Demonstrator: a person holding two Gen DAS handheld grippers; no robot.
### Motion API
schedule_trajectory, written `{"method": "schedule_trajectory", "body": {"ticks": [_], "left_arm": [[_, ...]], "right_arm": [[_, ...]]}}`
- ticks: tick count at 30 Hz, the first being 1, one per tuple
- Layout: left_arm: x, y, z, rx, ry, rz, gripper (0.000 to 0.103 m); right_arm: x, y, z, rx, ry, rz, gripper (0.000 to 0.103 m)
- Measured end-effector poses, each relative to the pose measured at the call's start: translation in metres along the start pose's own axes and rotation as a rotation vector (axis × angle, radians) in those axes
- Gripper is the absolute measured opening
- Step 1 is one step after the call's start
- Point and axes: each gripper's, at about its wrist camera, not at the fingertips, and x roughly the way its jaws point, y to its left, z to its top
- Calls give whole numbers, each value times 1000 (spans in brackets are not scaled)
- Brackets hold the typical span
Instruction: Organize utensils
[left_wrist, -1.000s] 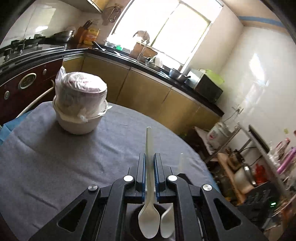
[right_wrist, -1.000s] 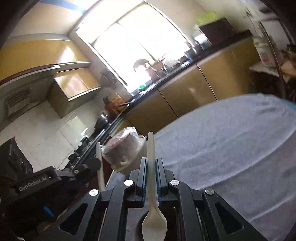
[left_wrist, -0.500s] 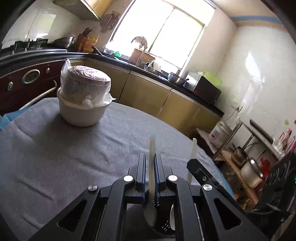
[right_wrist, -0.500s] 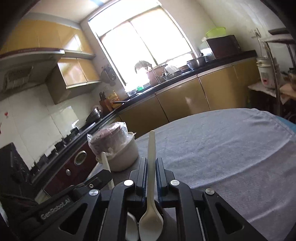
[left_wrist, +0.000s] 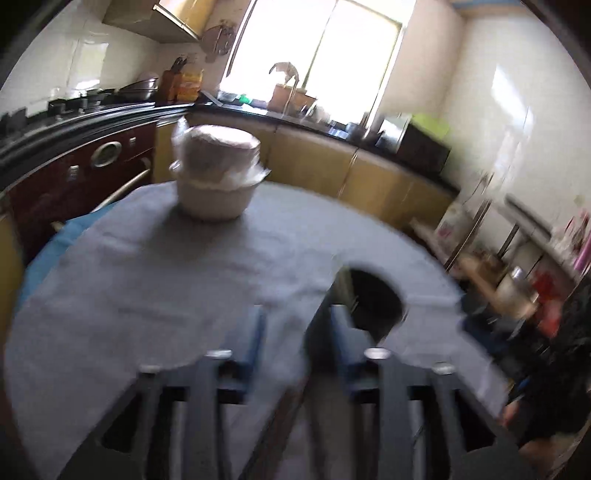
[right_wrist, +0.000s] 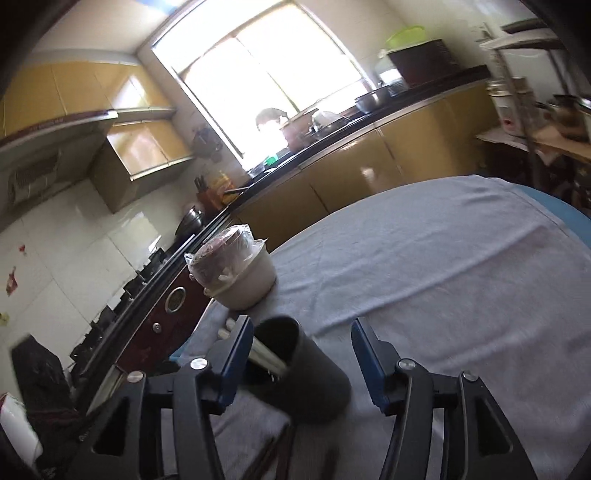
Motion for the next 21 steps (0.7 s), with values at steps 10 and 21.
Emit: {"method": "schedule_trajectory", "body": {"ticks": [10,21], "left_arm": [[-27,22,-67,66,191,120,54],[-43,69,-100,-18,316,176,54]], "right_arm": [[-27,-38,-46,125,310,-81,44],[-12,-31,-83,197,505,-141,31]]}}
